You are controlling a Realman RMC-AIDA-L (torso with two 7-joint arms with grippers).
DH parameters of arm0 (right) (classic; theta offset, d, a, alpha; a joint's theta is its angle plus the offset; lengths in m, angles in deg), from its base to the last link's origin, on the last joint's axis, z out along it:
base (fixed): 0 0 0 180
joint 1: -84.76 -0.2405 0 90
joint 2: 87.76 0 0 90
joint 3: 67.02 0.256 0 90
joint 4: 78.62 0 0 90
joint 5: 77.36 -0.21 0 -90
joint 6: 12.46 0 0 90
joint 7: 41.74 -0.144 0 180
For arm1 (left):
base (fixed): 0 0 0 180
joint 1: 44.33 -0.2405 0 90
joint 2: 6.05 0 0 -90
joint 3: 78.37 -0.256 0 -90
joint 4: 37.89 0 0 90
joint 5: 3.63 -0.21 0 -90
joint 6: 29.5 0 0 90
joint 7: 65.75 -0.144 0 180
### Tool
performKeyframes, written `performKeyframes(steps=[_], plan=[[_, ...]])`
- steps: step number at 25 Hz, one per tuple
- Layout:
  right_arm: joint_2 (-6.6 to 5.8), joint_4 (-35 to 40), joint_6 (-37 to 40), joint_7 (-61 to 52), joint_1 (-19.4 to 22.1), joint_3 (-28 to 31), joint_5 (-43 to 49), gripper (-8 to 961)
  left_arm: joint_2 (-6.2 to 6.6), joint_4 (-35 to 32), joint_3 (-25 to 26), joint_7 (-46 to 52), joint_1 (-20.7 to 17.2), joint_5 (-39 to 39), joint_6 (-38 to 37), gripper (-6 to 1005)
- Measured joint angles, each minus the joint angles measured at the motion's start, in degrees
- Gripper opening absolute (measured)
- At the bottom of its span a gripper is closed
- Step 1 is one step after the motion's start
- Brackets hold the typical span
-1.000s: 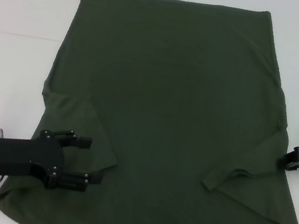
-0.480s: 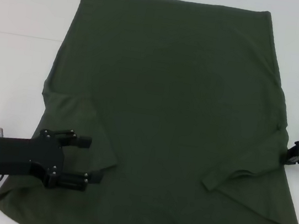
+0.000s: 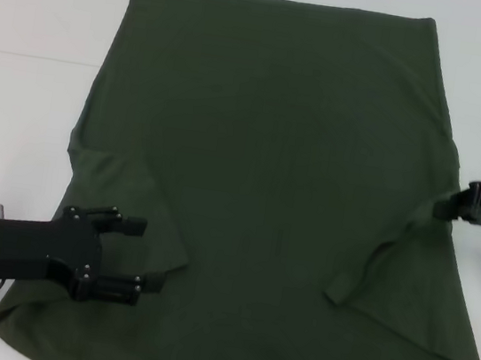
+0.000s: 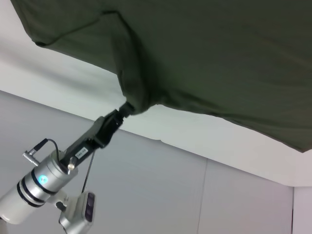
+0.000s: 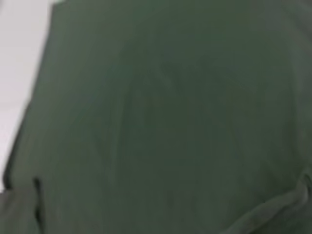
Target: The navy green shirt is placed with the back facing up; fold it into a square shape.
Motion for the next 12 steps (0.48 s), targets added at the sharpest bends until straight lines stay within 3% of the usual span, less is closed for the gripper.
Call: performKeyframes(steps=[8, 12], plan=[[2.06, -0.57, -3.79, 2.31, 0.07, 0.05, -4.18, 88, 0.08, -0.06, 0.00, 0.00, 0.00, 0.02, 0.00, 863], [2.26, -1.37, -3.91, 5.56, 0.49, 0.09, -8.00, 94, 0.09, -0.14, -0.04, 0.00, 0.00, 0.11, 0.01, 862]])
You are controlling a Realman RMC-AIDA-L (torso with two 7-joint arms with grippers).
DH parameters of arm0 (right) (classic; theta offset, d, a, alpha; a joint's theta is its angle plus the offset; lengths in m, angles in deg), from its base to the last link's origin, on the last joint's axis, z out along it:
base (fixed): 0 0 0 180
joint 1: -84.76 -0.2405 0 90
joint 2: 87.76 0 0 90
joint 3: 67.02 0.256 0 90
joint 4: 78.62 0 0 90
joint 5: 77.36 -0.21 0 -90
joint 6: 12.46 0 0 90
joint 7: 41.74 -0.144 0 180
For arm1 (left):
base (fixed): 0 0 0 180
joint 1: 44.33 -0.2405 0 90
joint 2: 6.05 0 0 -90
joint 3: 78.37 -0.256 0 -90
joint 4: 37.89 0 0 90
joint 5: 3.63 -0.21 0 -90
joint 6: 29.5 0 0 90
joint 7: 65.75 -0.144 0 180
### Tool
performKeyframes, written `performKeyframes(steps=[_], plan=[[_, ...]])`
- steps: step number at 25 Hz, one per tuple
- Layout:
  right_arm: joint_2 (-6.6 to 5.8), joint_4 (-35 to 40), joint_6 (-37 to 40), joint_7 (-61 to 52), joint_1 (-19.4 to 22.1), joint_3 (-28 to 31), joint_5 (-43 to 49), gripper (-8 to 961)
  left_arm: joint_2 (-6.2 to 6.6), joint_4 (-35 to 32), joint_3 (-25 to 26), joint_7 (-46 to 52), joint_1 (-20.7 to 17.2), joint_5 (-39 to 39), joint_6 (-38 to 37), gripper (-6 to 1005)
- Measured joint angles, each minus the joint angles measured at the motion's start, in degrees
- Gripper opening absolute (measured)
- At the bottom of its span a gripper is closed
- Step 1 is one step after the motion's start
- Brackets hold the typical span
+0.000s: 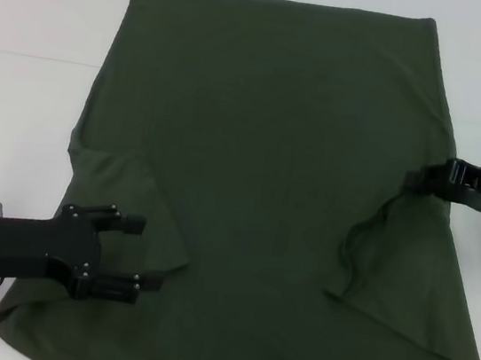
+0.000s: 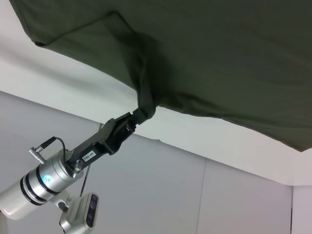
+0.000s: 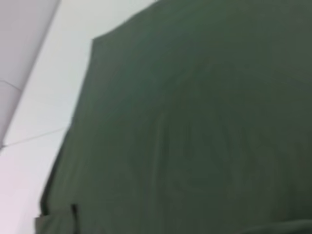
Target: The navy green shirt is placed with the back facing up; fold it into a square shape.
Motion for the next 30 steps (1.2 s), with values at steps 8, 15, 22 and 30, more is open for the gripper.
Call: performKeyframes(steps=[8, 15, 22, 30], plan=[[0.12, -3.66, -0.38, 7.95, 2.45, 0.28, -11.68, 260, 0.00, 0.12, 0.01, 0.00, 0.00, 0.12, 0.48, 859], [0.37, -3.84, 2.00, 14.07, 5.93, 1.03, -17.85, 711, 0.01, 0.29, 0.34, 0.87, 0.08, 0.87, 0.53, 856], [0.49, -3.83, 11.71, 33.88, 12.86, 3.59, -23.37, 820, 0.64, 0.59, 1.29, 7.59, -0.35, 3.00, -0.47, 854], [2.96, -2.77, 22.59, 64.55, 19.26, 3.38, -23.16, 857, 3.17, 0.55, 6.89, 23.71, -0.38, 2.50, -8.51, 850]])
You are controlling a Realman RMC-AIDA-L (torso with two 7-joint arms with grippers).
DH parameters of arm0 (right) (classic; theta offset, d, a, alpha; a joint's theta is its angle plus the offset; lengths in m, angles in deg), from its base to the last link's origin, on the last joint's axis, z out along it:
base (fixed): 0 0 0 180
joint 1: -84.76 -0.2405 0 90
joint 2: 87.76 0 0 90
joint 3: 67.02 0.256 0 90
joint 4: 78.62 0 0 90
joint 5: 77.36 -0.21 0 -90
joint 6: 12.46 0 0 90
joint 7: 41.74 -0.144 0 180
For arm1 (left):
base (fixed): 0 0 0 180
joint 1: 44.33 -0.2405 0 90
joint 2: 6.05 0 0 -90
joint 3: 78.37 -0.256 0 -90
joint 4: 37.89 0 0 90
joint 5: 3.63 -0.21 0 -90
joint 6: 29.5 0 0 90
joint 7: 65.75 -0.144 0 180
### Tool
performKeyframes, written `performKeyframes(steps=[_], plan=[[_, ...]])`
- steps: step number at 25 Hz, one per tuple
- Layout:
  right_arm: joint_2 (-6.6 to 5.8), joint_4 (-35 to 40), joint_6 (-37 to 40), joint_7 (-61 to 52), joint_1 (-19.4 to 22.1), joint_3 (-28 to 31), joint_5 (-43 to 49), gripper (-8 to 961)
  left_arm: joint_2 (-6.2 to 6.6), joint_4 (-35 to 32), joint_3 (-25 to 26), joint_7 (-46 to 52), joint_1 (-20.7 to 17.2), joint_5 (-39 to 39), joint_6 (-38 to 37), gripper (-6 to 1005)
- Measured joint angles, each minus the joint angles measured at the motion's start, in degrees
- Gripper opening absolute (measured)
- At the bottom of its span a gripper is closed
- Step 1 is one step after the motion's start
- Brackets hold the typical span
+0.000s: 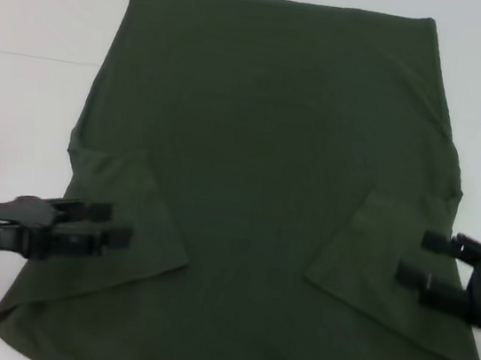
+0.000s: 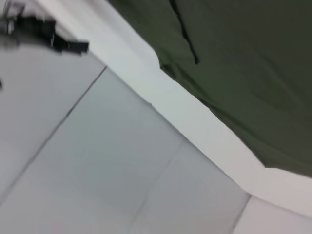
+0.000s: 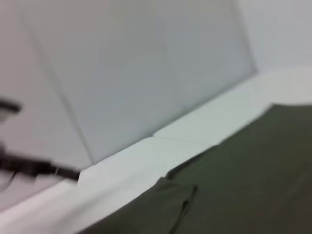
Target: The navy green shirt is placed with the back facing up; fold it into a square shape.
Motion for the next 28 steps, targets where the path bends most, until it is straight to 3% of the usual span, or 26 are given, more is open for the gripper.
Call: performKeyframes(steps=[5, 11, 17, 28], plan=[[1.62, 0.64, 1.73, 11.94, 2.99, -0.59, 1.67, 856, 2.33, -1.73, 5.77, 14.10, -0.51, -4.64, -2.57, 849], [2.36, 0.68, 1.88, 18.36, 3.69, -0.50, 5.78, 857, 3.97, -6.39, 7.71, 27.14, -0.12, -15.56, -5.29, 846], [2.45, 0.38, 1.58, 20.66, 3.79, -0.54, 6.51, 856, 4.23, -9.04, 6.97, 31.75, 0.67, -22.67, -5.52, 844], [2.45, 0.25, 1.58, 20.76, 4.10, -0.57, 6.78, 857, 4.55, -5.38, 2.58, 33.44, 3.11, -30.10, 1.10, 847]])
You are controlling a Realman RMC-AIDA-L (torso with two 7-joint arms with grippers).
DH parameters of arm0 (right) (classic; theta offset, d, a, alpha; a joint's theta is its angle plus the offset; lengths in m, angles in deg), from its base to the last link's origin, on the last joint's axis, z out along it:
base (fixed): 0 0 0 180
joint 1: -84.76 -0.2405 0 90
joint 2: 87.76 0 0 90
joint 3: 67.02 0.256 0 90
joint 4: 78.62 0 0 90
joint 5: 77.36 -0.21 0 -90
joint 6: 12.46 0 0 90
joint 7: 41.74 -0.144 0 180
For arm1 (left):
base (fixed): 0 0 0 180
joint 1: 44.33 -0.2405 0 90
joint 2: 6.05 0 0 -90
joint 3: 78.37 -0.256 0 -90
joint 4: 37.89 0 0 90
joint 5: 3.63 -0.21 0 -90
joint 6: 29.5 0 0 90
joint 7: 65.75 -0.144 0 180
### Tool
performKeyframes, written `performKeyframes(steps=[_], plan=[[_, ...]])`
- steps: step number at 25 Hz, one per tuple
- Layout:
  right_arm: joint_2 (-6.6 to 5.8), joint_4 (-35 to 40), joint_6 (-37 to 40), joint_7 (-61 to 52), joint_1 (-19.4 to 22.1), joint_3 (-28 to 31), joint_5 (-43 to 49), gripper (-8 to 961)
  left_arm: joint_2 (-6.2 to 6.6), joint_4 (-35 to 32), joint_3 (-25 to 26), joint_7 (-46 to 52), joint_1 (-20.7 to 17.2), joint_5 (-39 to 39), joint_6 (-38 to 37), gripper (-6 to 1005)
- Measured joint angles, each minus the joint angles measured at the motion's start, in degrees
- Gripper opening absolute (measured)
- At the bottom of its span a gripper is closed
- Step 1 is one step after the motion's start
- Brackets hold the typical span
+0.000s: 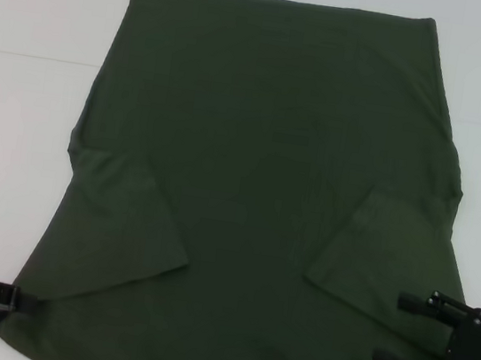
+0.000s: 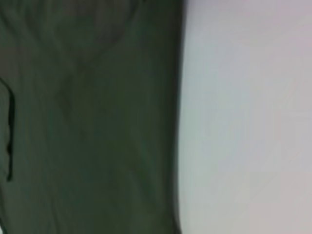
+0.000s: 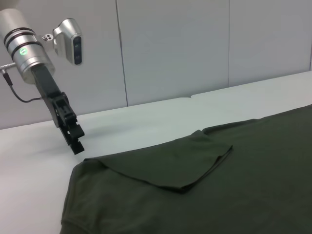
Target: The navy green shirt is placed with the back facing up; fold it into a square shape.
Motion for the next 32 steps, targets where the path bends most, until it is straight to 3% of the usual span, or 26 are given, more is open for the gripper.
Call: performKeyframes(steps=[9, 32], plan=[[0.02, 0.08, -0.26, -0.07, -0.10, -0.03, 0.00, 857, 0.26, 1.69, -1.14, 1.26, 0.93, -3.54, 3.97, 848], [0.44, 0.24, -0.24, 0.11, -0.11, -0.02, 0.09, 857, 0.46, 2.86, -1.39, 2.84, 1.24, -4.16, 6.65, 852]])
